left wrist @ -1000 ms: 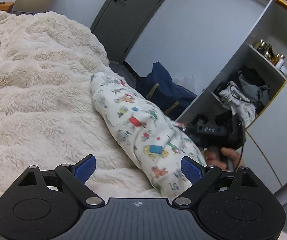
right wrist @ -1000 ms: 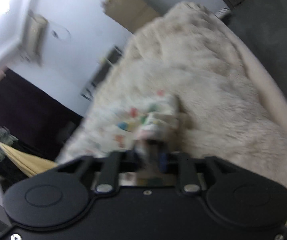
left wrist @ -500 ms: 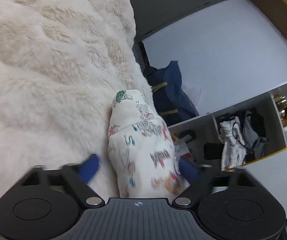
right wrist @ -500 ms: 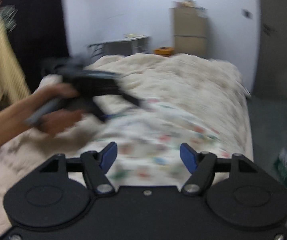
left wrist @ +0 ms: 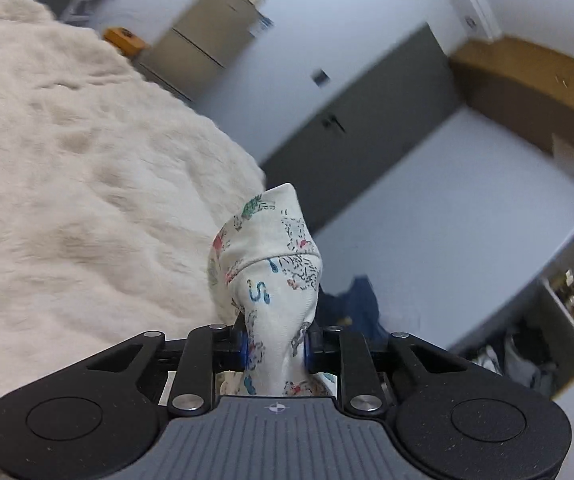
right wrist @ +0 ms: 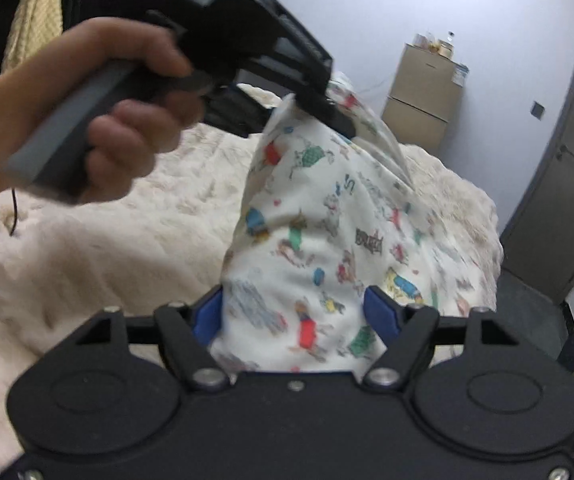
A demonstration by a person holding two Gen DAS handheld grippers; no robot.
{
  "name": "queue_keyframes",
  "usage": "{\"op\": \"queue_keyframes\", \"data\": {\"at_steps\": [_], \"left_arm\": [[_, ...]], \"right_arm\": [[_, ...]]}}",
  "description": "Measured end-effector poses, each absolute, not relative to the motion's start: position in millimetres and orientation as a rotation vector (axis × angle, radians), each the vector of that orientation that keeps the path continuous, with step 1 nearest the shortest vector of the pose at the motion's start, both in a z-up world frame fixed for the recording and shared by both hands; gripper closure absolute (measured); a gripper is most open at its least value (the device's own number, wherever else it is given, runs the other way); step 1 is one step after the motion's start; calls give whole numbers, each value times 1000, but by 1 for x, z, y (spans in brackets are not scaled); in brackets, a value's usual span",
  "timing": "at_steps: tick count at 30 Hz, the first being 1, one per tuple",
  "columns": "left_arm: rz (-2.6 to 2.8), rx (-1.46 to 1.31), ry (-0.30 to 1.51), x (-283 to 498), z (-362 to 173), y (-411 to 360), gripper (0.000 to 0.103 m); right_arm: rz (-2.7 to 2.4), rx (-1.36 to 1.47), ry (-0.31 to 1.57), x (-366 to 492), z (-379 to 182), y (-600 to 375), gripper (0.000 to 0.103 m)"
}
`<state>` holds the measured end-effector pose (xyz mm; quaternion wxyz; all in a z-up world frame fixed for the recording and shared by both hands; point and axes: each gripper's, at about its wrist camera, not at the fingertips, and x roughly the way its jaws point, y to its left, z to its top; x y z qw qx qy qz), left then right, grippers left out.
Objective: Fold clothes
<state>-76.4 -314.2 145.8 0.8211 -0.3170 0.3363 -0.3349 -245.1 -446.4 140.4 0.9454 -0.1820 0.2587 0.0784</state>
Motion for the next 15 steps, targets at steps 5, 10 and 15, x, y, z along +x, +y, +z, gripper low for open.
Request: {"op": "queue_keyframes", "data": {"at_steps": [5, 10, 15], "left_arm": [[-670, -730, 709, -75, 138, -295, 84], [-682, -772, 708, -71, 138, -270, 88], [-721, -743, 717, -74, 143, -268, 89]], "right_arm": [[100, -589, 522, -228, 108, -397, 34], [106, -626, 524, -216, 111, -435, 79], [186, -696, 520, -204, 166, -481, 80]]}}
